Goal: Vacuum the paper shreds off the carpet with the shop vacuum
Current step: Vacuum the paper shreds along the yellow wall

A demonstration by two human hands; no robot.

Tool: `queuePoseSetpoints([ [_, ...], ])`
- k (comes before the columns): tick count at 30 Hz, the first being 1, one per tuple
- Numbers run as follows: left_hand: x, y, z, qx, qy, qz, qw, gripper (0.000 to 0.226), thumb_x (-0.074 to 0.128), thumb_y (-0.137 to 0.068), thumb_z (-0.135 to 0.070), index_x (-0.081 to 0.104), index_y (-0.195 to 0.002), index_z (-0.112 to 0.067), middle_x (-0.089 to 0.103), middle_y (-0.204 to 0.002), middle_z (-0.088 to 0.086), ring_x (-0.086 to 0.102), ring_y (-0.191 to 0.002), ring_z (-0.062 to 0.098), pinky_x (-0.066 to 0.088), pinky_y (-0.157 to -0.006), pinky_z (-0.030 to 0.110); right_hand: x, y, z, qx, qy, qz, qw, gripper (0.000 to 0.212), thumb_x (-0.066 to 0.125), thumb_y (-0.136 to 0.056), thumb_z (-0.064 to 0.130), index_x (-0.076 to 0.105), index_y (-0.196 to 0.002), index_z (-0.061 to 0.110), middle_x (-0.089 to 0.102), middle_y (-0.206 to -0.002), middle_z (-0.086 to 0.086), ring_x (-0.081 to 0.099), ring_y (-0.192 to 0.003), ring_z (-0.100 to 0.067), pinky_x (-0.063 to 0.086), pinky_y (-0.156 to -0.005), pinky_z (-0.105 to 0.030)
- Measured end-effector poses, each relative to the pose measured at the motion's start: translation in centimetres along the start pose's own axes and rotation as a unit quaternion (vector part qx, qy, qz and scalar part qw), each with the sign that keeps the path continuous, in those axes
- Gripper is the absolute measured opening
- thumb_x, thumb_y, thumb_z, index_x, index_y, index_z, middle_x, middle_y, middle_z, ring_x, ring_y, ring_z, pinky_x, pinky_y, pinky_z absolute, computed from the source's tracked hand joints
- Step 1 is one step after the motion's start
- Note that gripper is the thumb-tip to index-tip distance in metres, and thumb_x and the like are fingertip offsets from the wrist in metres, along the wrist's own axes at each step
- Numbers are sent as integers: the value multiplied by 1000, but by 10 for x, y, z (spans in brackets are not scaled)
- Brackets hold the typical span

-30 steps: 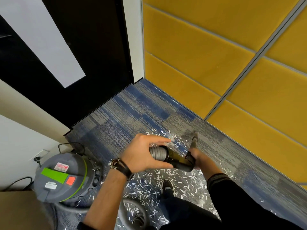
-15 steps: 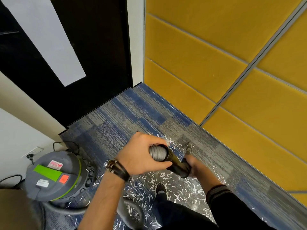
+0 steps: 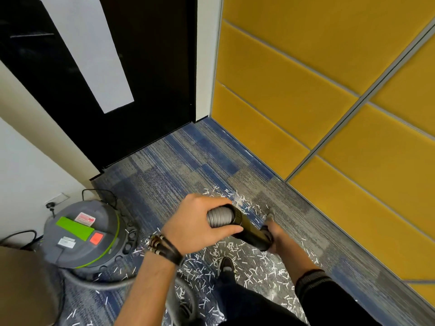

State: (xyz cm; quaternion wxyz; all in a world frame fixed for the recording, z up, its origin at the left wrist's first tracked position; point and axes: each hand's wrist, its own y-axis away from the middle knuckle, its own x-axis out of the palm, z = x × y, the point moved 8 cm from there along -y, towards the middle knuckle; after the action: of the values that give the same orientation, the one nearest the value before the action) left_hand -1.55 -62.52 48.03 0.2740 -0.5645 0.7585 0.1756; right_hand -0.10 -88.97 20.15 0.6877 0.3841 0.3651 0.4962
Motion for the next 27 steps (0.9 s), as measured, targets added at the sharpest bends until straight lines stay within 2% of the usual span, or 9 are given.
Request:
queuePoseSetpoints([
  [3,-1,11,3,-9,-97,-15,995,59,68,-85,-69,68,-134,-34,74,-120,-17,68,-107,4,55,-101,33,22,-5,-6,6,-3,13,1000,36,31,-105,41,44,-98,8,60,-80,-15,60,-68,-29,53,-60,-39],
  [5,-12,22,11,-28,-137,-46,989,63,58,-87,-72,67,-136,-33,73,-125,-14,69,-111,9,57,-101,39,43,-1,-13,26,5,32,999,34,28,-106,33,42,-87,8,56,-56,-11,60,-48,-23,51,-48,-29],
  [8,-36,40,25,-45,-144,-103,983,60,59,-83,-77,72,-123,-35,76,-112,-15,73,-98,9,62,-88,39,74,5,-21,43,-6,55,998,27,31,-106,27,43,-95,6,57,-64,-12,61,-51,-23,48,-40,-25],
  [12,-54,54,41,-81,-165,-90,979,62,64,-65,-89,72,-104,-41,72,-92,-24,69,-83,4,61,-78,34,108,9,-31,55,-14,87,995,22,37,-105,26,43,-94,8,55,-75,-12,59,-62,-26,51,-43,-29],
  [15,-66,64,52,-101,-160,-93,977,49,67,-69,-84,71,-93,-42,67,-76,-26,64,-70,3,60,-71,34,117,14,-45,80,-94,130,984,17,54,-96,24,47,-94,8,58,-73,-11,60,-63,-25,56,-59,-33],
  [19,-61,70,46,-76,-156,-61,983,55,62,-69,-85,74,-95,-39,71,-79,-23,65,-72,1,58,-74,32,103,10,-79,80,-191,147,967,38,59,-90,12,43,-124,7,64,-100,-24,68,-84,-33,49,-98,-43],
  [21,-45,70,35,-50,-174,-14,983,54,62,-69,-85,72,-95,-38,70,-80,-20,64,-75,2,56,-77,32,100,20,-89,80,-186,142,969,28,55,-91,10,46,-116,5,65,-90,-22,66,-75,-29,55,-87,-40],
  [23,-35,69,28,-27,-178,6,984,49,68,-72,-80,71,-95,-37,69,-80,-18,62,-75,4,50,-74,29,93,22,-83,75,-172,129,974,7,51,-92,10,51,-88,5,58,-65,-11,58,-55,-22,55,-63,-29],
  [27,-26,74,17,12,-182,22,983,43,72,-77,-74,72,-95,-34,70,-79,-16,64,-75,6,48,-74,27,75,31,-72,81,-5,78,994,22,51,-96,15,51,-75,6,58,-65,-12,58,-42,-23,53,-42,-27],
])
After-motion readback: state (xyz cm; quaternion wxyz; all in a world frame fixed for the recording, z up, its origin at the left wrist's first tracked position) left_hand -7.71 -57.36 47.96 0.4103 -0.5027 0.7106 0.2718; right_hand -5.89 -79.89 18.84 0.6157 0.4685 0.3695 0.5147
